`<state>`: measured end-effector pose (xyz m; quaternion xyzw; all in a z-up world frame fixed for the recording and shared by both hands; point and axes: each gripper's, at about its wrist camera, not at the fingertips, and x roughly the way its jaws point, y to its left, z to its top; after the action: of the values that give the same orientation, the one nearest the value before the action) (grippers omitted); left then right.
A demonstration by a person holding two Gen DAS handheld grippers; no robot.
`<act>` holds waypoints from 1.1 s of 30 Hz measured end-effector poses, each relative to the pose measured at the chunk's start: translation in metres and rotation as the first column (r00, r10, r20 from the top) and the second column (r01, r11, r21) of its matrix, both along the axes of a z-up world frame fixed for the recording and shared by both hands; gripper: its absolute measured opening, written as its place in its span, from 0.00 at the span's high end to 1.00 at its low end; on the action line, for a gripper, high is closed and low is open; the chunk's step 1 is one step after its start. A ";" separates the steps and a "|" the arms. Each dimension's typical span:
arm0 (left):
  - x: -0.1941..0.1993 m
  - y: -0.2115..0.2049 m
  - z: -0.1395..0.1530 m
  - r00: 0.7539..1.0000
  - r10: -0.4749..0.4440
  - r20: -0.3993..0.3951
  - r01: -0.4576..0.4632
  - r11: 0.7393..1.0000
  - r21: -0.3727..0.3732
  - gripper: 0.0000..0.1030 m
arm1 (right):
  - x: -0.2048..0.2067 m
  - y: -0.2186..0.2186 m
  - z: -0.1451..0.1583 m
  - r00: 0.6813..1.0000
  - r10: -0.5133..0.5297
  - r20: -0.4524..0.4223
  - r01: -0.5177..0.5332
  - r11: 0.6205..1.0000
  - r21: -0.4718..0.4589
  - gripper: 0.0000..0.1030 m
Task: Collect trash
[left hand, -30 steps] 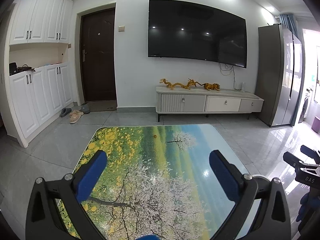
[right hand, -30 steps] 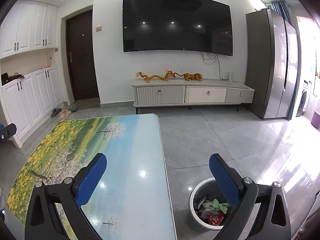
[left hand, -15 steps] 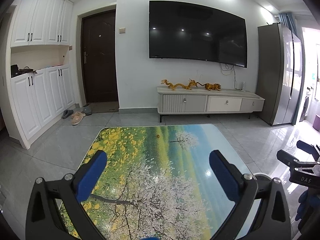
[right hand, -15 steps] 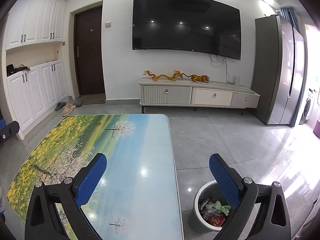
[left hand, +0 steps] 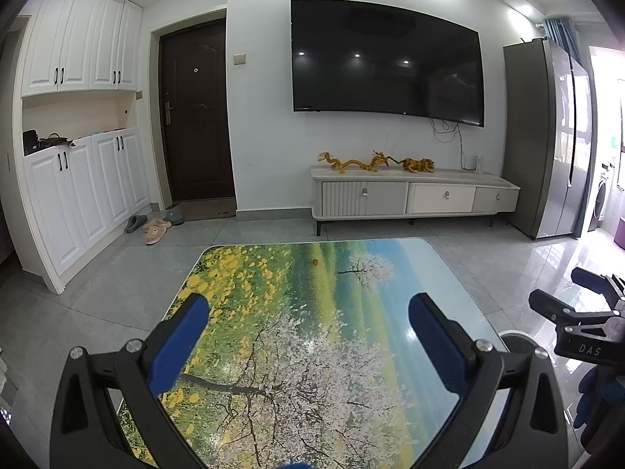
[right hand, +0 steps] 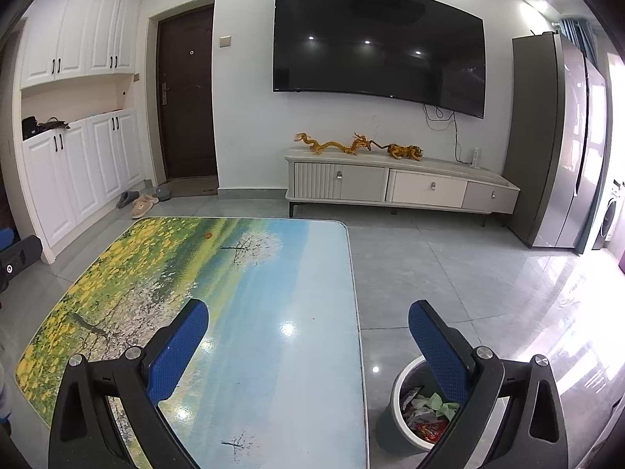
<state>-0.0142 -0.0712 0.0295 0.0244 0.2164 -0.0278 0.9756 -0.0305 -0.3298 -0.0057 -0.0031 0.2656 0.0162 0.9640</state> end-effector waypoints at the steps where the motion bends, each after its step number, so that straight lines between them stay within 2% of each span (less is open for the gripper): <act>1: -0.002 0.001 0.000 1.000 0.002 0.001 -0.002 1.000 0.002 0.00 | 0.000 0.001 -0.001 1.000 0.003 -0.001 -0.003 1.000 0.004 0.00; 9: -0.017 -0.005 0.005 1.000 -0.007 0.023 0.007 1.000 0.001 0.00 | -0.016 0.006 0.004 1.000 0.020 0.020 -0.020 1.000 0.005 0.00; 22: -0.062 -0.014 0.020 0.994 -0.072 0.084 0.071 0.997 0.018 0.00 | -0.068 -0.023 0.027 0.991 -0.080 0.110 0.076 0.996 0.042 0.00; 33: -0.082 0.004 0.031 0.990 -0.045 0.134 0.047 0.999 -0.005 0.00 | -0.092 -0.012 0.043 0.984 -0.075 0.163 0.072 0.997 0.028 0.00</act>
<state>-0.0964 -0.0673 0.0600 0.0270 0.1500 -0.0495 0.9871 -0.1227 -0.3423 0.0369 0.0158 0.1849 -0.0169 0.9825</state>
